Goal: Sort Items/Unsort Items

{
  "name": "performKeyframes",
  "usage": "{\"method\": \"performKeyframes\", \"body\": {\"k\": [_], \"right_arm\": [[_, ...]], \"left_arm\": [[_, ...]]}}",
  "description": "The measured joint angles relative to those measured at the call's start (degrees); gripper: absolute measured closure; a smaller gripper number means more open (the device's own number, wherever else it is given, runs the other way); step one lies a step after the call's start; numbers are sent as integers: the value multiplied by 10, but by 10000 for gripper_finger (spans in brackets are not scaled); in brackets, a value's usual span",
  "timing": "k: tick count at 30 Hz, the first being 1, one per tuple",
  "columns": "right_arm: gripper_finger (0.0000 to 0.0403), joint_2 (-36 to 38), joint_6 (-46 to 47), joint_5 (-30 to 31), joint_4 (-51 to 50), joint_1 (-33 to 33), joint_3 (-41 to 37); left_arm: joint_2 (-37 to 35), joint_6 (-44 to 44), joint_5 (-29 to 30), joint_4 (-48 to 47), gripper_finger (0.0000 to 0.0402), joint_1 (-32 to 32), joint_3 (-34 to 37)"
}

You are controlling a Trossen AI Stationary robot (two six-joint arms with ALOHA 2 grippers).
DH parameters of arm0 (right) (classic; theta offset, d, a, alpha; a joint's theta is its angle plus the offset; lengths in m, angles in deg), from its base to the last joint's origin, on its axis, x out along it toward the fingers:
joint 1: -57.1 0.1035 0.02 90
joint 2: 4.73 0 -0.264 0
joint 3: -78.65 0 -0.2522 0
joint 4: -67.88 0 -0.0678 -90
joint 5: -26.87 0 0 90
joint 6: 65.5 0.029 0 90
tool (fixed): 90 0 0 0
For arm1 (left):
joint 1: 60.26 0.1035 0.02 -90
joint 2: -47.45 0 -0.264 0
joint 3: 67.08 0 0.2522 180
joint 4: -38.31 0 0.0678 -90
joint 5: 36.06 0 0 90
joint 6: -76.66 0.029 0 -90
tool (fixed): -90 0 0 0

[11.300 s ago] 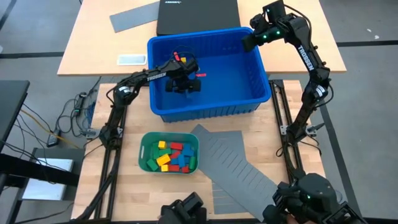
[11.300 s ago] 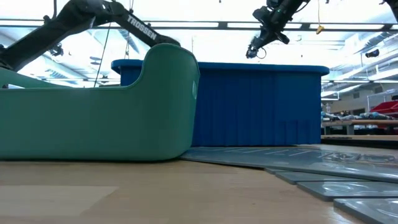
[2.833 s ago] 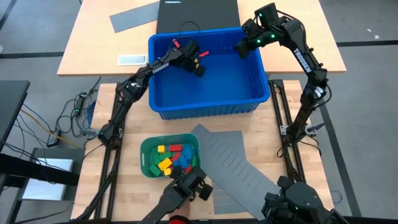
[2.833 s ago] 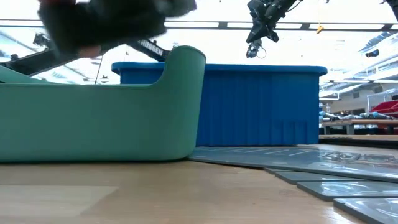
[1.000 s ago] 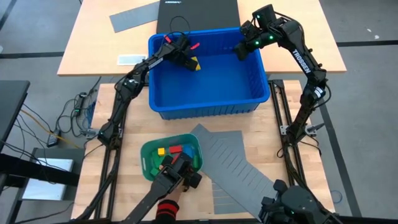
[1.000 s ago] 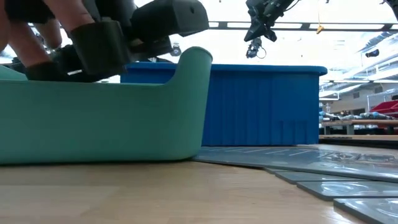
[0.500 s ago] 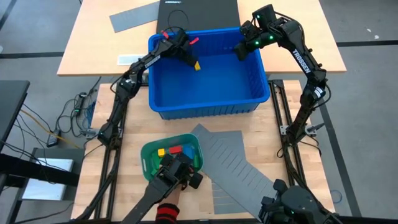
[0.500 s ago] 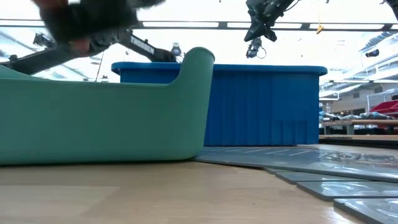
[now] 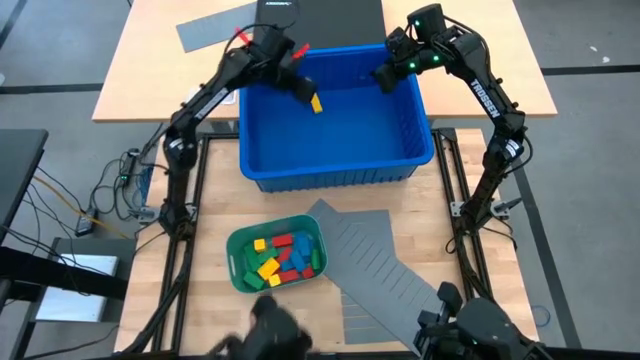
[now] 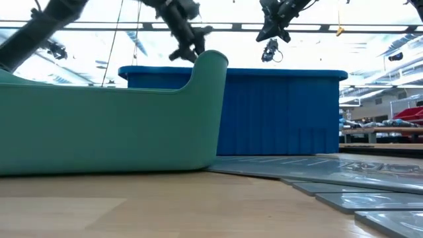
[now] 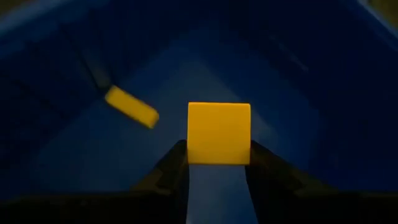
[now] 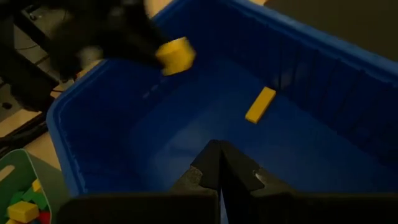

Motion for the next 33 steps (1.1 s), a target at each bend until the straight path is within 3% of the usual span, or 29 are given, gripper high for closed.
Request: {"method": "performKeyframes", "body": {"k": [7, 12, 19, 29, 33], "right_arm": [[401, 0, -10, -1, 17, 0, 0], [401, 0, -14, -8, 15, 0, 0], [401, 0, -15, -15, 13, 0, 0], [401, 0, -16, -25, 9, 0, 0], [401, 0, -16, -27, 9, 0, 0]], "left_arm": [[-65, -34, 32, -197, 275, -105, 0], [-82, -98, 55, -283, 275, -201, 0], [-104, -190, 11, -282, 275, -326, 32], [-179, -346, -15, -283, 275, -428, 214], [-194, -388, -40, -213, 275, -467, 285]]}}
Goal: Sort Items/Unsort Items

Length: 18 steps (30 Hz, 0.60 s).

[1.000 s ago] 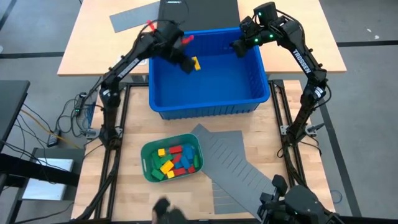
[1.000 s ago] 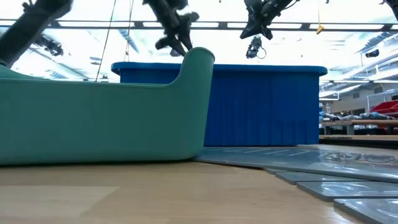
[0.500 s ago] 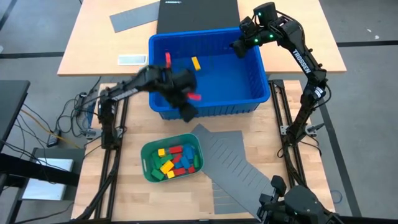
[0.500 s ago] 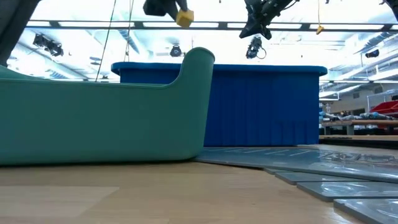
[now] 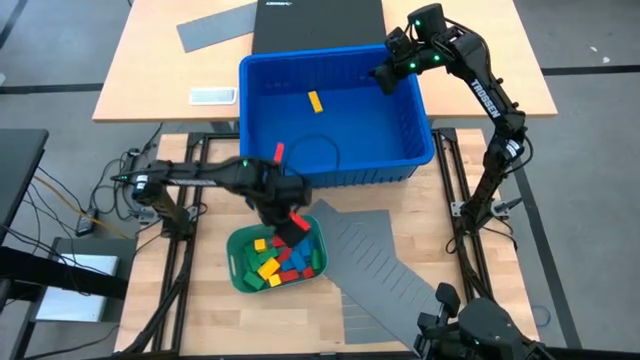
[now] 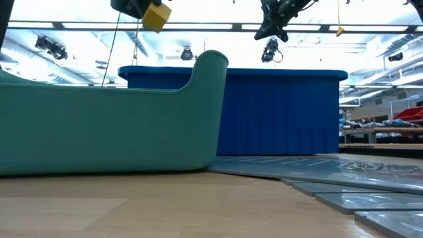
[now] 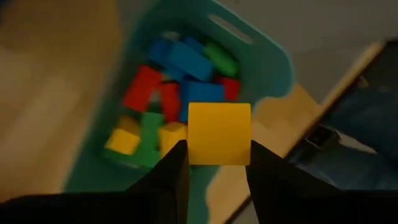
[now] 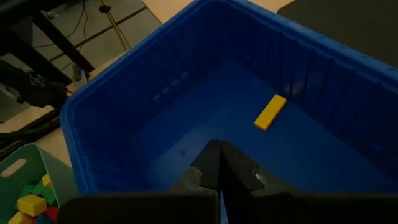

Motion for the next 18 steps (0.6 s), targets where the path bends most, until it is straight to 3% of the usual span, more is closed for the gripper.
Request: {"method": "performKeyframes", "body": {"k": [2, 8, 13, 18], "right_arm": [[400, 0, 0, 0, -1, 0, 0], [401, 0, 1, -1, 0, 0, 0], [401, 0, 1, -1, 0, 0, 0], [401, 0, 1, -1, -1, 0, 0]], "left_arm": [[-1, -4, -15, 32, 273, -15, 19], [6, -3, -23, 39, 183, -35, 43], [2, 16, -35, 8, 196, -25, 26], [0, 50, 17, -15, 203, 24, -20]]}}
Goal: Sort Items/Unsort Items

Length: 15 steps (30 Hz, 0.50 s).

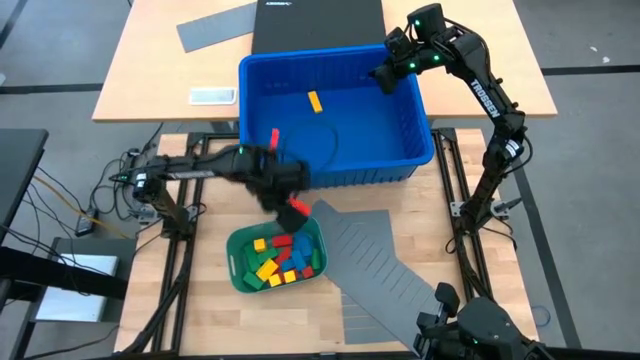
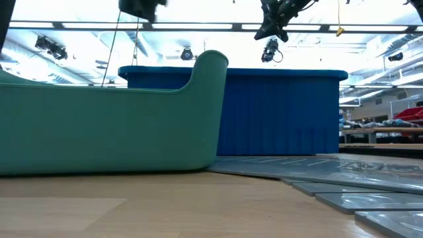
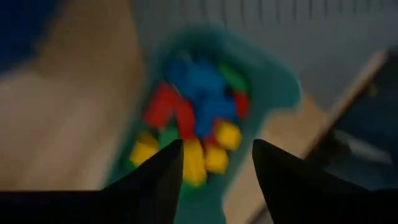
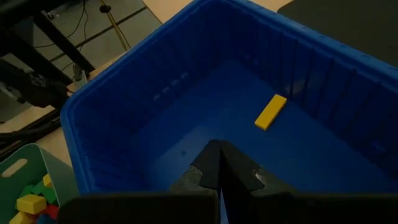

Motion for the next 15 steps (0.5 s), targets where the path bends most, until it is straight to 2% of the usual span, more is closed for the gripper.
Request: {"method": "performKeyframes", "body": {"k": [4, 7, 15], "right_arm": [[400, 0, 0, 0, 0, 0, 0], [401, 0, 0, 0, -6, 0, 0], [399, 0, 24, 0, 4, 0, 0]], "left_arm": [[0, 28, 60, 19, 205, 83, -27], [2, 54, 74, 66, 217, 151, -28], [38, 100, 84, 306, 242, 315, -28]]}}
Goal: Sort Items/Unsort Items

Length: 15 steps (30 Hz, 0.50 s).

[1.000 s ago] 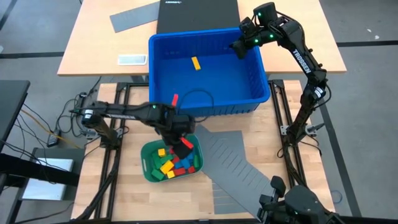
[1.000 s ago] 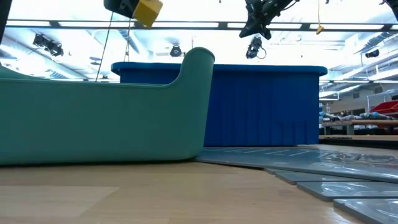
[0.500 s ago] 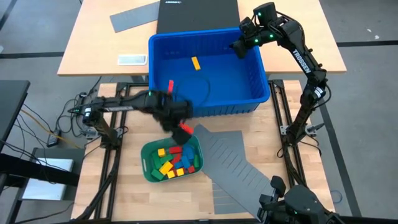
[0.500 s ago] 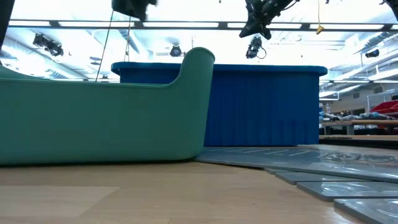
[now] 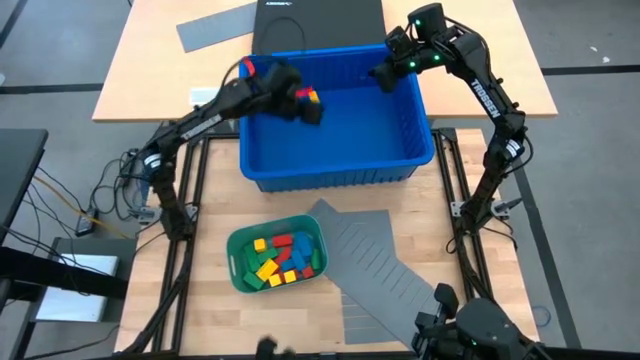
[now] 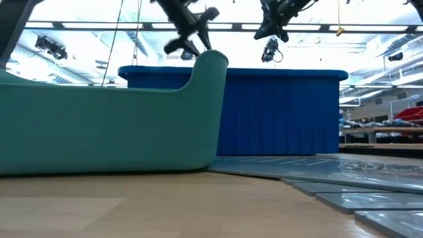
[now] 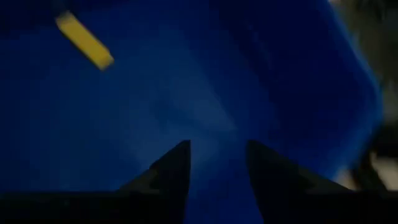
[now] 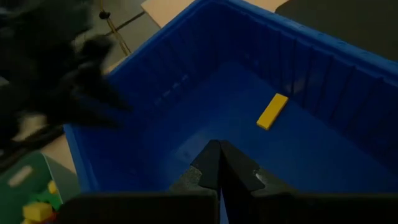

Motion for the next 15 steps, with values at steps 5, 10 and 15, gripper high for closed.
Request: {"method": "performKeyframes", "body": {"k": [5, 10, 15], "right_arm": [[401, 0, 36, 3, 7, 4, 0], [399, -4, 57, 8, 14, 15, 0], [401, -6, 64, 30, 29, 28, 0]], "left_arm": [[47, 3, -29, 101, 228, 72, 0], [105, 1, -90, 174, 194, 113, 0], [161, 36, -100, 197, 163, 125, -4]]}}
